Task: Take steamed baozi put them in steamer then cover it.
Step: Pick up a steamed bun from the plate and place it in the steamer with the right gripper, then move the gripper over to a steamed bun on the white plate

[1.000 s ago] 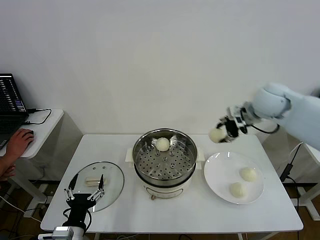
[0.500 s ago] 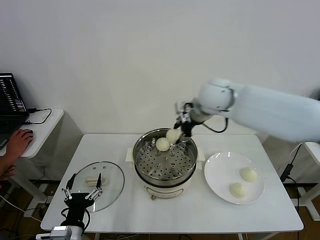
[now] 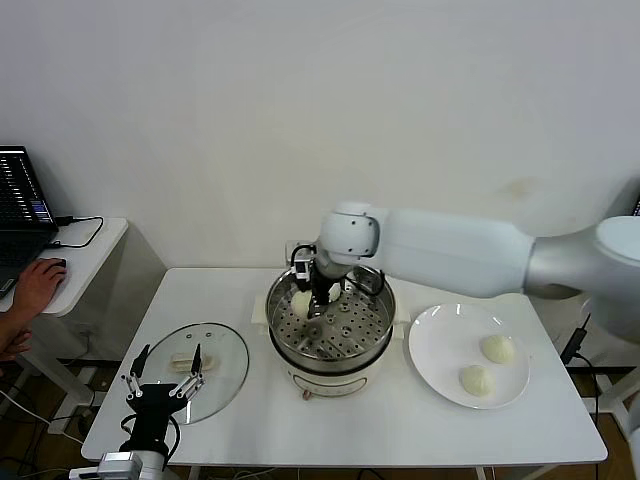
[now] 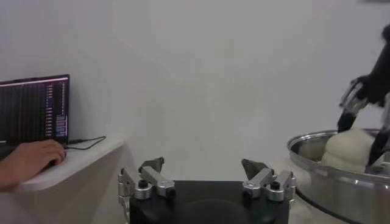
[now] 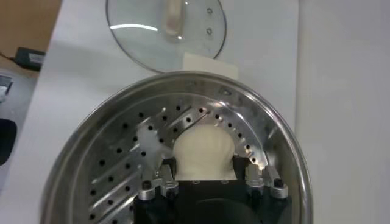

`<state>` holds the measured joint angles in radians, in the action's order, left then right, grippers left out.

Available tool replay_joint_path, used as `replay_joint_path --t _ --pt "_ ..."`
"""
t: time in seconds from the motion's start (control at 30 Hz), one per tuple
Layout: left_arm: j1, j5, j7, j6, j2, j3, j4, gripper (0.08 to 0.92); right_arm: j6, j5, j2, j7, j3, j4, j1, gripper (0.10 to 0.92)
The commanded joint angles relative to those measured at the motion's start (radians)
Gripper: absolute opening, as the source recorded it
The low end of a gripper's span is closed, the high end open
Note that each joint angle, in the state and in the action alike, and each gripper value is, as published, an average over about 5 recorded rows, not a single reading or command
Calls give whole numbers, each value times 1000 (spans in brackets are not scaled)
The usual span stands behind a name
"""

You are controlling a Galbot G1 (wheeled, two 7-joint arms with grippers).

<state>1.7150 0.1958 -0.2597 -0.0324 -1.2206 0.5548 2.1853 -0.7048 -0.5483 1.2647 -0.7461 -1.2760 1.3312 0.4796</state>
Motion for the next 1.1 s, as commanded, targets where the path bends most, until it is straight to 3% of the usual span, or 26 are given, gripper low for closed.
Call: replay_joint_path --t 0.03,0.2,0.4,0.53,0.77,1.1 --pt "-1 0 0 0 -1 -2 3 823 -22 19 92 18 2 -113 -59 580" --pt "1 0 0 -1 -2 -4 7 823 -22 19 90 12 8 -115 -63 604" --pt "2 -1 0 -1 -3 -5 11 823 -22 25 63 -2 16 -94 -42 758" --pt "3 -1 0 0 -3 -6 19 823 -22 16 5 -28 21 -34 17 814" --pt "3 -2 1 4 5 -8 25 823 4 8 -230 -156 -16 163 215 823" --pt "-1 -4 2 6 16 -14 19 823 170 168 -636 -323 -95 381 341 823"
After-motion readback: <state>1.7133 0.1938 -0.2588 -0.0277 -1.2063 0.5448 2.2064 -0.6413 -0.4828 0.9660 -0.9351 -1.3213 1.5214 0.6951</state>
